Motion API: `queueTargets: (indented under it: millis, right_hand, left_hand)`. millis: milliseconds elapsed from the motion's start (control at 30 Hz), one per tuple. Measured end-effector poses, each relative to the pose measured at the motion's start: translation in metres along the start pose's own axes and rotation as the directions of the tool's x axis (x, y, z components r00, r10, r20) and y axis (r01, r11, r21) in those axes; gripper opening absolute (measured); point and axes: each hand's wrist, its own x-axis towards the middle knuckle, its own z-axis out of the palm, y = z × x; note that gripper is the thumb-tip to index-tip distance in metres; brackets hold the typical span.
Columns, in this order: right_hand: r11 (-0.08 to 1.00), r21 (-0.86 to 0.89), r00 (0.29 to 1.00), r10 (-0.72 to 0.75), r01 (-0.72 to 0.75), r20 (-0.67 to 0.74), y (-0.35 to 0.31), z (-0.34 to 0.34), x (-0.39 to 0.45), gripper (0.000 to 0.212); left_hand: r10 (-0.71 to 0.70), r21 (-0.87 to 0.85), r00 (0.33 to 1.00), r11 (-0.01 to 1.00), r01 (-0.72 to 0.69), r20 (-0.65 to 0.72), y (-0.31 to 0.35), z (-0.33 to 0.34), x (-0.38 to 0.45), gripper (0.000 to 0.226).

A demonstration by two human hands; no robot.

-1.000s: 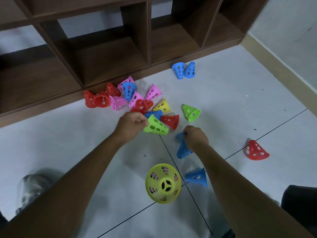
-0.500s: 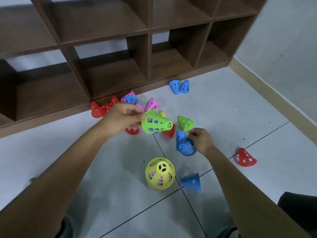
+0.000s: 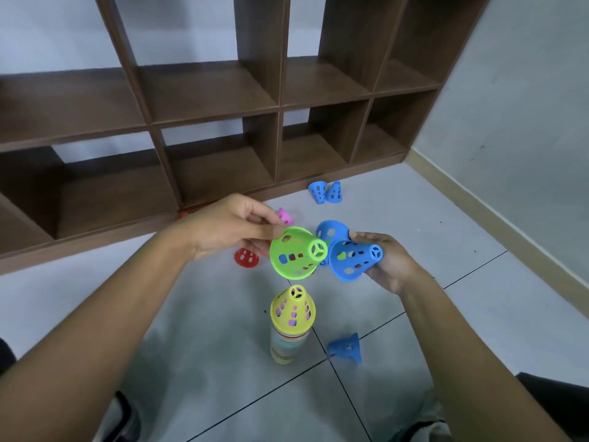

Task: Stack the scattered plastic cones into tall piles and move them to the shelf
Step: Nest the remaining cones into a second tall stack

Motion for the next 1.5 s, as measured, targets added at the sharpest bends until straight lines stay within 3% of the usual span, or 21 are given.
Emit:
queueTargets:
  millis: [67, 233, 467, 600, 733, 900, 967, 1067, 1133, 1200, 1367, 1500]
  right_hand:
    - [1.0, -0.004, 1.0, 0.006, -0.006, 0.001, -0.014, 0.0, -0.009, 0.028]
    - [1.0, 0.026, 0.998, -0.001, 0.0, 0.066, -0.045, 0.005, -0.035, 0.02]
    - [0.997, -0.051, 0.964, 0.066, -0.054, 0.258, -0.062, 0.024, -0.067, 0.05]
    - [0.992, -0.085, 0.94, 0.119, -0.097, 0.32, -0.061, 0.031, -0.075, 0.05]
    - [0.986, -0.097, 0.931, 0.161, -0.136, 0.329, -0.057, 0.034, -0.078, 0.036]
    - [0.981, -0.103, 0.907, 0.194, -0.167, 0.375, -0.046, 0.038, -0.075, 0.056]
    - [0.973, -0.076, 0.91, 0.232, -0.219, 0.343, -0.04, 0.038, -0.072, 0.052]
    - [0.945, -0.026, 0.901, 0.318, -0.325, 0.294, -0.03, 0.041, -0.068, 0.004]
    - [0.922, 0.03, 0.894, 0.365, -0.385, 0.261, -0.025, 0.042, -0.065, 0.017]
    - [0.914, 0.099, 0.899, 0.36, -0.393, 0.25, -0.022, 0.044, -0.065, 0.008]
    - [0.902, 0.161, 0.914, 0.381, -0.4, 0.137, -0.014, 0.042, -0.066, 0.02]
    - [0.893, 0.208, 0.916, 0.376, -0.398, 0.139, -0.013, 0.047, -0.067, 0.031]
  left_hand:
    - [-0.02, 0.001, 0.999, 1.0, 0.02, 0.032, -0.002, 0.001, -0.004, 0.03]
    - [-0.085, 0.035, 0.99, 0.996, 0.082, 0.11, -0.013, 0.007, -0.01, 0.026]
    - [-0.182, 0.064, 0.975, 0.983, 0.175, 0.129, -0.048, 0.014, -0.006, 0.021]
    - [-0.203, 0.107, 0.972, 0.976, 0.191, 0.118, -0.062, 0.023, -0.003, 0.021]
    - [-0.19, 0.232, 0.978, 0.959, 0.166, 0.087, -0.066, 0.025, -0.003, 0.028]
    - [-0.068, 0.308, 0.997, 0.95, 0.052, 0.041, -0.052, 0.018, -0.012, 0.024]
    - [-0.003, 0.236, 0.998, 0.972, -0.014, 0.07, -0.041, 0.016, -0.019, 0.032]
    - [0.077, 0.143, 0.988, 0.985, -0.096, 0.132, -0.029, 0.018, -0.026, 0.055]
    - [0.116, 0.151, 0.98, 0.978, -0.141, 0.162, -0.026, 0.022, -0.028, 0.061]
    - [0.123, 0.121, 0.974, 0.982, -0.147, 0.189, -0.025, 0.022, -0.03, 0.064]
    - [0.063, 0.084, 0.933, 0.991, -0.099, 0.355, -0.027, 0.013, -0.039, 0.077]
    - [0.087, 0.123, 0.946, 0.984, -0.131, 0.312, -0.029, 0.019, -0.038, 0.079]
